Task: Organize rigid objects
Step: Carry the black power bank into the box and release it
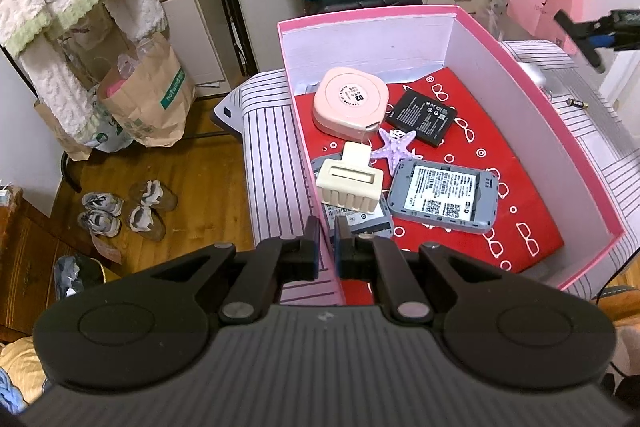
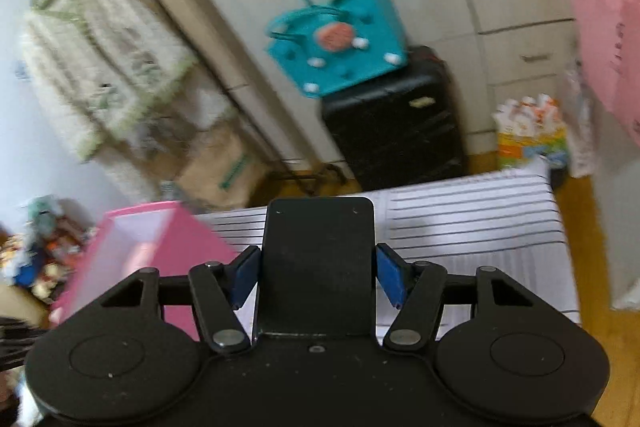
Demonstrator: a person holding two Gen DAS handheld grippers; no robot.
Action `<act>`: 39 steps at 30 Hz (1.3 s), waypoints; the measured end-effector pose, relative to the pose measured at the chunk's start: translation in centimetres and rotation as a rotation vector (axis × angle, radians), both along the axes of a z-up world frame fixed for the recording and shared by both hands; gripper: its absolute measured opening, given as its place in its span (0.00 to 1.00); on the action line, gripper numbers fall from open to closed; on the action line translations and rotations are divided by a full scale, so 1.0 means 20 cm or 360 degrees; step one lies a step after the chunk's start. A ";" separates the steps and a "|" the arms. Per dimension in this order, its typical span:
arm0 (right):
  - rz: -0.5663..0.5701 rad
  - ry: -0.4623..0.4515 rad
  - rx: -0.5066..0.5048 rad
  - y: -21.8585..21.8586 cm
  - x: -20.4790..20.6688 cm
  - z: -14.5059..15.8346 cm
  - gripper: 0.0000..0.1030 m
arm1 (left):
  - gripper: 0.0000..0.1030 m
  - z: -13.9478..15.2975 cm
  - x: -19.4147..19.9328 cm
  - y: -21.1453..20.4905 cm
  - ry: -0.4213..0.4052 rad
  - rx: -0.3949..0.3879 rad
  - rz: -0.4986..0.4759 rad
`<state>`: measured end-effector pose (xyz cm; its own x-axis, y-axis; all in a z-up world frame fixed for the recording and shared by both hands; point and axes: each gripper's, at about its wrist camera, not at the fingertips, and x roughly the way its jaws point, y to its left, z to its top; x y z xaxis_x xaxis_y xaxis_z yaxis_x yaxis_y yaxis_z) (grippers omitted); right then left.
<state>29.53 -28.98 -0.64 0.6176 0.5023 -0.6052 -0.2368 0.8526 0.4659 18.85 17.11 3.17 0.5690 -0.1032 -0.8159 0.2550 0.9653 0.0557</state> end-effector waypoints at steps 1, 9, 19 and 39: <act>0.0053 -0.0025 -0.0023 0.05 -0.03 0.04 0.65 | 0.06 0.00 0.00 0.00 -0.0003 0.0001 -0.0002; 0.0510 -0.0194 -0.0119 0.50 -0.22 0.26 0.65 | 0.06 0.00 -0.01 0.00 -0.0013 0.0007 -0.0012; 0.0996 -0.0278 -0.0391 1.02 -0.29 0.28 0.65 | 0.06 0.00 -0.04 0.01 -0.0043 0.0008 -0.0048; 0.1027 0.0178 -0.0736 1.48 -0.01 -0.10 0.65 | 0.06 0.01 -0.03 0.02 -0.0032 -0.0022 -0.0037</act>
